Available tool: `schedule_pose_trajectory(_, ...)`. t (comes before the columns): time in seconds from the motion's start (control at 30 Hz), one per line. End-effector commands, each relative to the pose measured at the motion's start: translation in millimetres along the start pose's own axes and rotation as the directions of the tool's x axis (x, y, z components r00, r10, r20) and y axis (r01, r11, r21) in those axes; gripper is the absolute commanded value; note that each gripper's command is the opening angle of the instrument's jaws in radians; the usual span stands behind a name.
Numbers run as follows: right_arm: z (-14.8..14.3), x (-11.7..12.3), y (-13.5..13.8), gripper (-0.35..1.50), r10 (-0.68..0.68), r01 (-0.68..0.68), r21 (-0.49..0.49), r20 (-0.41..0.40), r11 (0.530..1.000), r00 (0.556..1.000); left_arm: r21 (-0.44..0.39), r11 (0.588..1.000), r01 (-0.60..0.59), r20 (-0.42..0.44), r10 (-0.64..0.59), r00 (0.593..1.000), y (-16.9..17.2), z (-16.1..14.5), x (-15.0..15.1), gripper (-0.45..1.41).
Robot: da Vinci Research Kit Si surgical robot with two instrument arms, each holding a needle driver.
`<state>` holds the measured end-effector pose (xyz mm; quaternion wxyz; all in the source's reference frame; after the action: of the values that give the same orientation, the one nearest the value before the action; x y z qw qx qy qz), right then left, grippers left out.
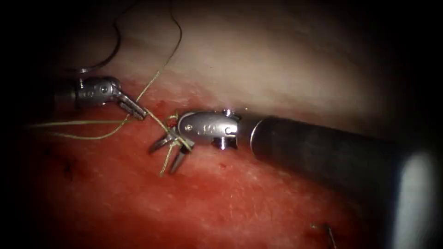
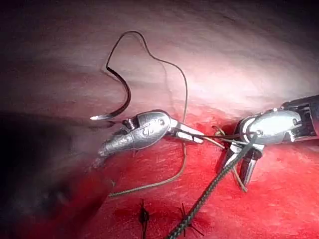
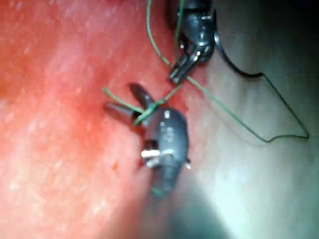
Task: Wound Closure
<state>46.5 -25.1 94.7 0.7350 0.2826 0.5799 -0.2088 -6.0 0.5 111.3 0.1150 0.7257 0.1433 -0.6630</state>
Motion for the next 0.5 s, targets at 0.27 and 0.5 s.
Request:
schedule_pose_trajectory(0.27,0.1,0.0,0.8,-0.35,0.002,-0.003,0.038,0.022,0.999,1.000,-0.001,1.000,0.004,0.002,-0.004,1.000,0.2,0.0,-0.7,-0.45)
schedule_pose_trajectory(0.5,-1.1,0.3,1.2,-0.35,0.056,-0.056,0.000,0.006,0.998,0.998,-0.005,1.000,0.002,0.005,-0.002,1.000,2.0,-0.1,0.0,-0.45)
